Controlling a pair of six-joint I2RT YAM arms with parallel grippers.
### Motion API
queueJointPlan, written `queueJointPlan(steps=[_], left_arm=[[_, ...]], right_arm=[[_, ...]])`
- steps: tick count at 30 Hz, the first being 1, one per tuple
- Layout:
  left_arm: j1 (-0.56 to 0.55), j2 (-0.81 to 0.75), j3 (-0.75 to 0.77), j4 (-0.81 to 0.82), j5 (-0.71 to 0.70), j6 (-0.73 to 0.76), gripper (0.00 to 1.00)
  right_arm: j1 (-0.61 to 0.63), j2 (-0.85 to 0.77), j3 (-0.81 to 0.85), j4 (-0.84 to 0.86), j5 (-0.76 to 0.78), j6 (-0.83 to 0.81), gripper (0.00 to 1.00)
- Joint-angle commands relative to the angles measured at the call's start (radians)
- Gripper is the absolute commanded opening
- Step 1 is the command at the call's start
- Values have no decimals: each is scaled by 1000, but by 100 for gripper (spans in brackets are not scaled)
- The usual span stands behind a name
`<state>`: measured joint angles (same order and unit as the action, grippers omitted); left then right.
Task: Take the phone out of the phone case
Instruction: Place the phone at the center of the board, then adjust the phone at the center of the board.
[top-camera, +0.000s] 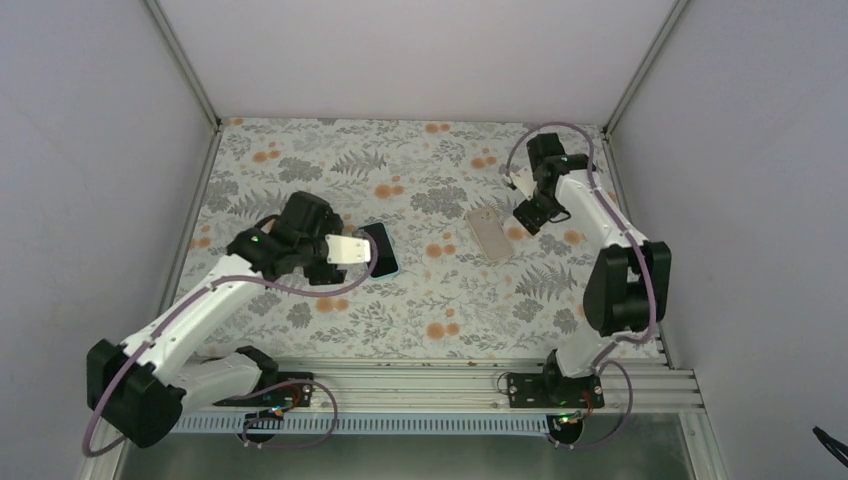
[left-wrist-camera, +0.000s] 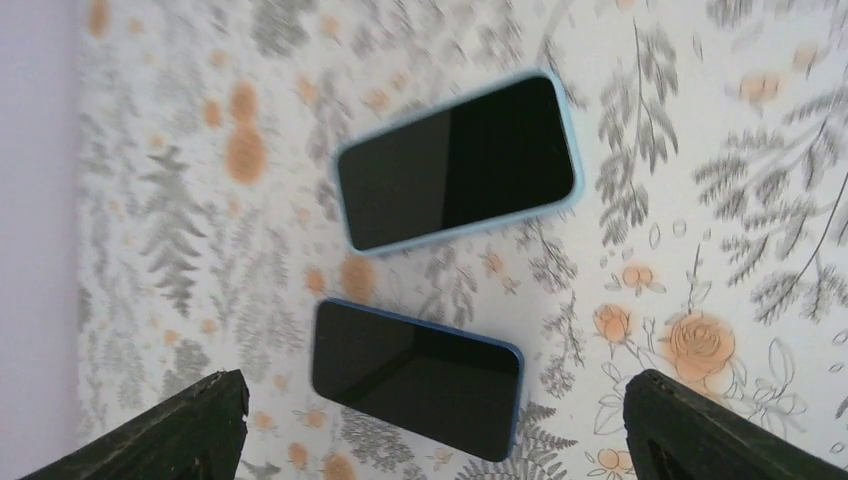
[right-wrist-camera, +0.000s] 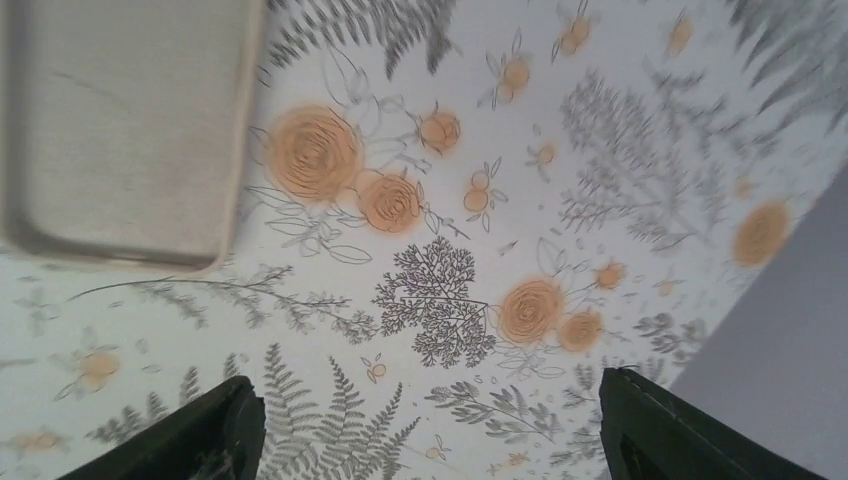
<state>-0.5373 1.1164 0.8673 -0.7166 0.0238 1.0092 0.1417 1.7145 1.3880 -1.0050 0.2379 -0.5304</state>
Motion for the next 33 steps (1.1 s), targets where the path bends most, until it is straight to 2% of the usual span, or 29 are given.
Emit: queueJointPlan(steps=[1, 3, 7, 10, 15, 20, 23, 28, 33], left_arm=[[29, -56, 140, -173, 126, -89, 94], [48, -55, 167, -66, 70, -126, 96], [84, -37, 153, 243, -156, -195, 100], [153, -18, 174, 382, -212, -264, 100], [261, 13, 236, 413, -190, -345, 100], [319, 1, 217, 433, -189, -372, 100], [330, -13, 196, 445, -185, -382, 100], [343, -14, 167, 450, -199, -390, 100], [362, -39, 125, 473, -220, -390, 100]], right_arm=[[103, -95, 43, -77, -135, -60, 84], [184, -114, 14, -59, -188, -54, 84], [378, -88, -49, 71, -192, -1, 85], [506, -21, -48, 163, -181, 24, 85], [663, 68, -16, 336, -159, 0, 86], [777, 176, 73, 435, -176, 11, 87], [838, 255, 115, 502, -133, 8, 90], [871, 371, 165, 684, -27, 2, 90], [864, 536, 312, 706, 120, -4, 89]])
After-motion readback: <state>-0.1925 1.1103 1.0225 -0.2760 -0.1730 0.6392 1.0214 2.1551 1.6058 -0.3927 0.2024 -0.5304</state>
